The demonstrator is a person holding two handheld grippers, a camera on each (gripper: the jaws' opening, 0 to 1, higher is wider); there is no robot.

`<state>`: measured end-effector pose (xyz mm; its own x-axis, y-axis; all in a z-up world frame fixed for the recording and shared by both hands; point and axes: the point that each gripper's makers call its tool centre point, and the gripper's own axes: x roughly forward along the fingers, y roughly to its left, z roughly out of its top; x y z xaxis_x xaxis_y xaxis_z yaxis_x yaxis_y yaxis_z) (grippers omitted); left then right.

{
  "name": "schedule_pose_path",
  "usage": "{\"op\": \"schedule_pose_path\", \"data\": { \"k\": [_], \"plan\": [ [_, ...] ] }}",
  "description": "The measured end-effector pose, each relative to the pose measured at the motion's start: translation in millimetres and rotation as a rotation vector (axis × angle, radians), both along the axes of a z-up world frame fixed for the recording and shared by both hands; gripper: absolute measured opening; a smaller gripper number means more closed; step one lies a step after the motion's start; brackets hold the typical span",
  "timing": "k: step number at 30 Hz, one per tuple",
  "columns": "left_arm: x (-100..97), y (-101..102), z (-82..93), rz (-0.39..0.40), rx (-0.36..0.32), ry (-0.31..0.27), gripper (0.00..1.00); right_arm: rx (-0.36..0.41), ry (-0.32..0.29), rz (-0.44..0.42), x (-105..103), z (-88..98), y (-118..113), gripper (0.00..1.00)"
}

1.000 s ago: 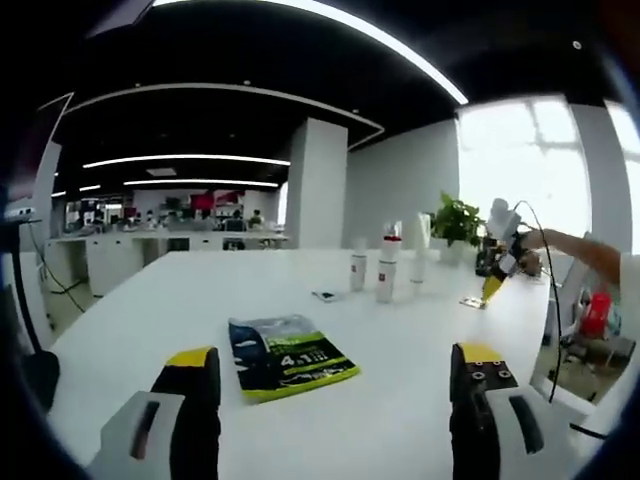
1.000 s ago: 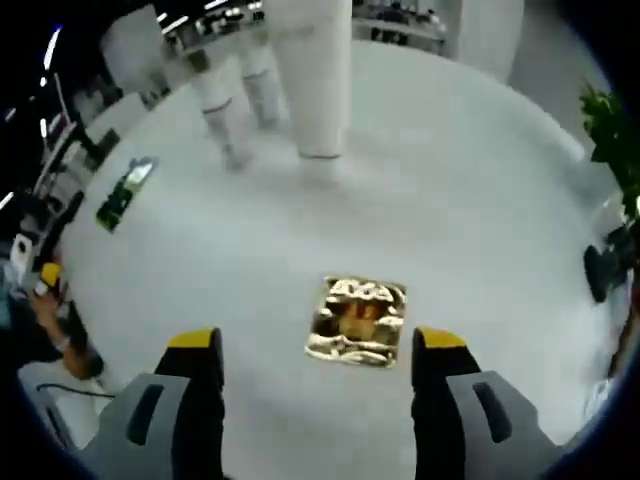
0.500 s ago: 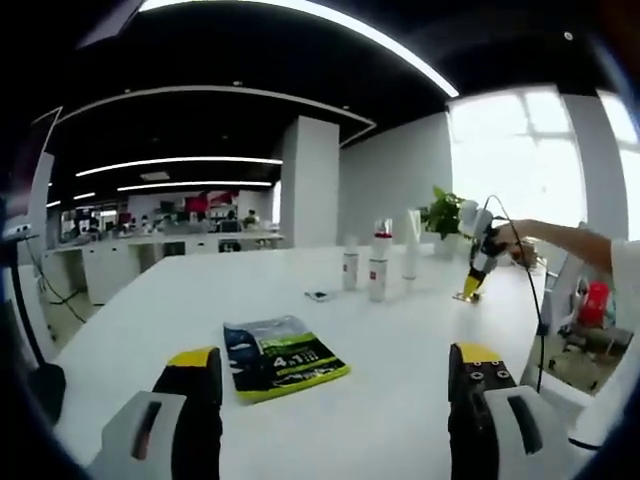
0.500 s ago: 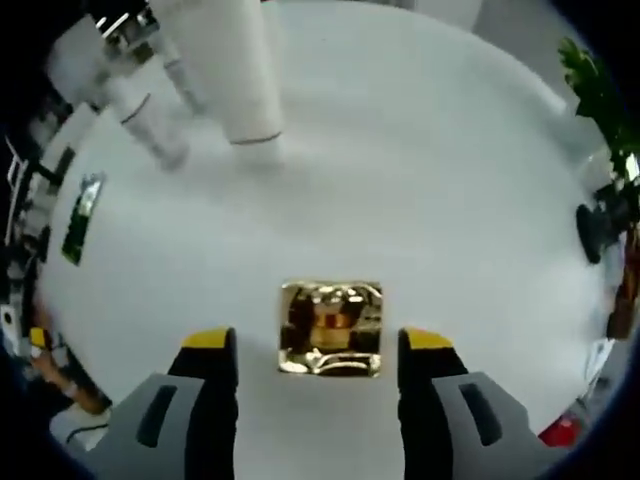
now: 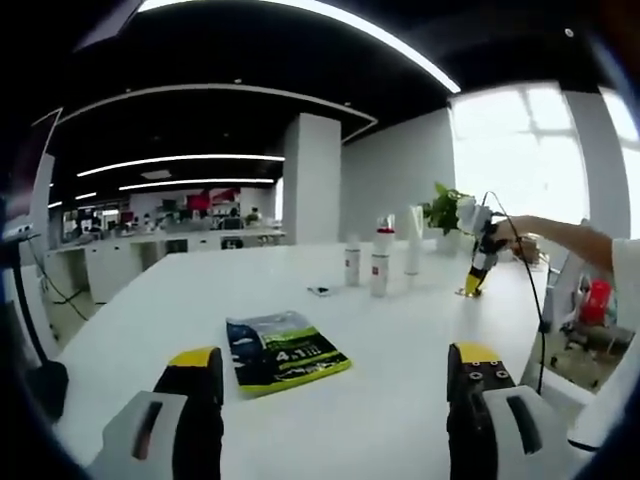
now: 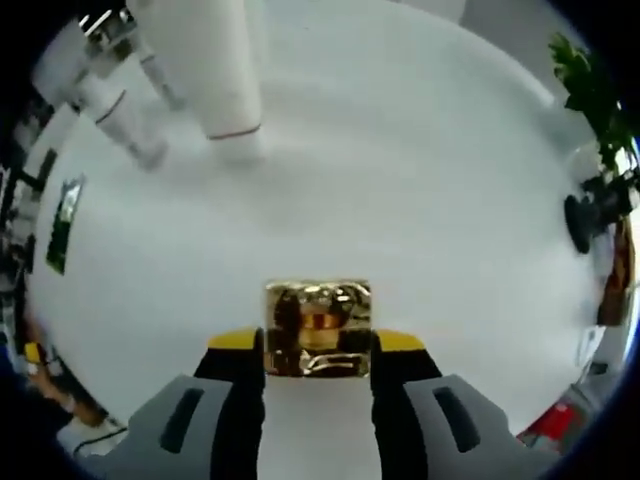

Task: Arrange the skincare products in the storage area until every visible bottle or jar stands upright without overlapping.

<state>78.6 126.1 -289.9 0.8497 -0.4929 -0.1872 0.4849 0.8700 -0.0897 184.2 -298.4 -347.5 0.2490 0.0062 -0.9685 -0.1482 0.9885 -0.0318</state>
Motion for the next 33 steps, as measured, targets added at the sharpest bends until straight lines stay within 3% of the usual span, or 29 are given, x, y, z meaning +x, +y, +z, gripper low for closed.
{"op": "schedule_pose_path", "data": {
  "k": [6, 8, 14, 20, 27, 33],
  "plan": [
    [-0.6, 1, -0.3, 0.002, -0.009, 0.003, 0.95, -0.009, -0.004, -0.002, -2, -1.7, 2, 0.37],
    [-1.6, 4, 1.2, 0.018, -0.01, 0.001, 0.95, 0.001, -0.048, 0.013, 0, 2.2, 7, 0.37],
    [-2.8, 6, 9.6, 0.024, -0.02, -0.021, 0.94, 0.047, -0.1, 0.06, -5, 14.5, 29, 0.37],
    [-5.3, 3, 13.8, 0.007, -0.009, -0.028, 0.93, 0.073, -0.238, 0.141, -11, 30.3, 62, 0.37],
    [-4.5, 3, 26.4, 0.005, -0.034, -0.053, 0.91, 0.091, -0.327, 0.208, -22, 39.4, 92, 0.37],
    [4.0, 6, 28.2, 0.016, -0.011, -0.058, 0.91, 0.098, -0.412, 0.268, -20, 49.4, 114, 0.37]
  ]
}}
